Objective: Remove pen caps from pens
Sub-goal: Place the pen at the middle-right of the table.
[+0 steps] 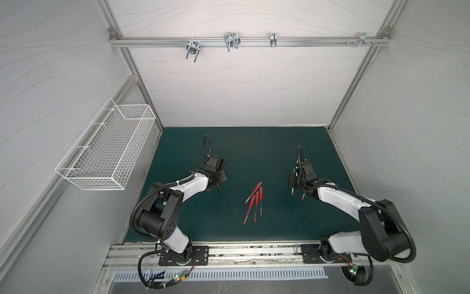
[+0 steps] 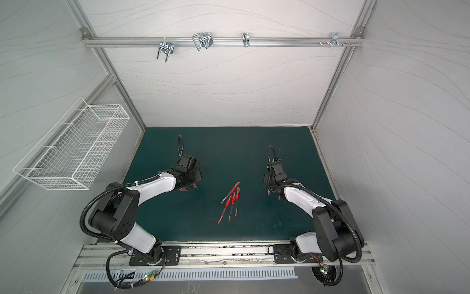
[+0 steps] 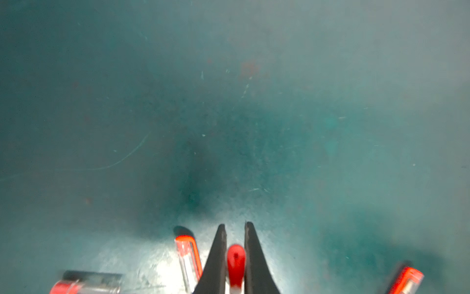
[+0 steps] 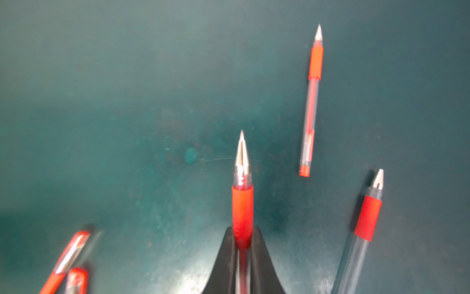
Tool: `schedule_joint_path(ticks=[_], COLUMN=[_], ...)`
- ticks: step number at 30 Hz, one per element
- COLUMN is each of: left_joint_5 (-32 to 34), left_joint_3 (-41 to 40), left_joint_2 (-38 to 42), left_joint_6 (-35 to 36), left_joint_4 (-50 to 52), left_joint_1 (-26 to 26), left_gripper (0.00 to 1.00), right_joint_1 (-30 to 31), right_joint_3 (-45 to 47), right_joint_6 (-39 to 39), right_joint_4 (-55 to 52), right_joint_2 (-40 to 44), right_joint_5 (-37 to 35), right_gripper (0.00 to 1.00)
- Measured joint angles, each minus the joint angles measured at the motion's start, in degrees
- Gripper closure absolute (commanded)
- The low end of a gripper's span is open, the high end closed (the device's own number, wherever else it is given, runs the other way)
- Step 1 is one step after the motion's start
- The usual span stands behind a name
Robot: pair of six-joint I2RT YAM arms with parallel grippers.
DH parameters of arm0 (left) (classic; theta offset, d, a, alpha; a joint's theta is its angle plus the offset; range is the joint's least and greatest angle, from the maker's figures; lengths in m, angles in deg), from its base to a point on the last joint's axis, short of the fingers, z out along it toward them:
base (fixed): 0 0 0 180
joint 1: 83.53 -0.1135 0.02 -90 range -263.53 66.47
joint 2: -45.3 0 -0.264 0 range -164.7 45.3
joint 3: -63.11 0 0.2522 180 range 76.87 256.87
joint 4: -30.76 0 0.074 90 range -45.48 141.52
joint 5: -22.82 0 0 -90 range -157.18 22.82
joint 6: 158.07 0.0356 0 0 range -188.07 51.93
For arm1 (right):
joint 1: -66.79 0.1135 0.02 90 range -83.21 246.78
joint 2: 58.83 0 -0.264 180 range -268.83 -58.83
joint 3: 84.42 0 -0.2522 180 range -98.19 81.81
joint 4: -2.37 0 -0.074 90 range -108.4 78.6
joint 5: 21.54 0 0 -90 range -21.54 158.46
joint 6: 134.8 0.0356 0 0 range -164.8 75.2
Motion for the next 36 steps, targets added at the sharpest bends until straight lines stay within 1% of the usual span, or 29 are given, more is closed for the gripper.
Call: schedule_joint_path(ticks=[3,4,6,8,11,18,21,26,29,32,34,36], left_joint_5=[-0.85,-1.03,-1.29,-1.53,-1.92,-2.10,-2.10,-2.10,-2.36,-2.08,-1.46,-0.48], left_joint_3=[0.55,0.63,0.98,1.60,2.71,3.10,3.17,3.15,2.10,-0.68,-2.40,-3.98], left_joint_2=[-2.08,-2.58,-3.76,-4.79,-5.40,-5.51,-5.49,-4.48,-1.33,4.92,9.75,15.21], left_joint_6=[0.00,0.00,0.07,0.13,0.09,0.11,0.11,0.24,0.76,1.51,2.19,3.19], left_joint_4=[0.50,0.70,1.31,2.19,2.82,4.02,4.00,4.72,4.22,2.38,1.49,-0.17], left_joint_1=[-1.09,-1.44,-2.03,-2.40,-2.62,-2.69,-2.71,-2.73,-2.62,-1.64,0.02,2.95], left_gripper=[0.95,0.93,0.83,0.79,0.72,0.59,0.57,0.52,0.46,0.42,0.41,0.42], right_joint_1=[-1.14,-1.49,-2.40,-3.02,-3.67,-4.70,-4.74,-4.79,-4.79,-4.15,-3.26,-1.51], right_joint_3=[-1.29,-1.66,-2.38,-2.78,-3.32,-4.35,-4.39,-3.96,-2.16,-0.17,0.81,1.75], right_joint_6=[0.09,0.11,0.22,0.37,0.48,0.57,0.57,0.26,-0.39,-1.03,-1.60,-2.16], right_joint_4=[-0.33,-0.37,-0.44,-0.55,-0.90,-1.22,-1.29,-1.11,-0.44,-0.20,-0.17,-0.15], right_joint_2=[-2.82,-3.69,-5.68,-7.02,-8.46,-10.69,-10.86,-9.88,-6.49,-0.83,3.54,8.50], right_joint_5=[0.98,1.29,2.29,2.93,3.69,5.07,5.35,5.75,6.12,5.92,4.90,3.91], right_gripper=[1.00,1.00,1.00,0.98,0.93,0.74,0.67,0.58,0.56,0.56,0.56,0.57])
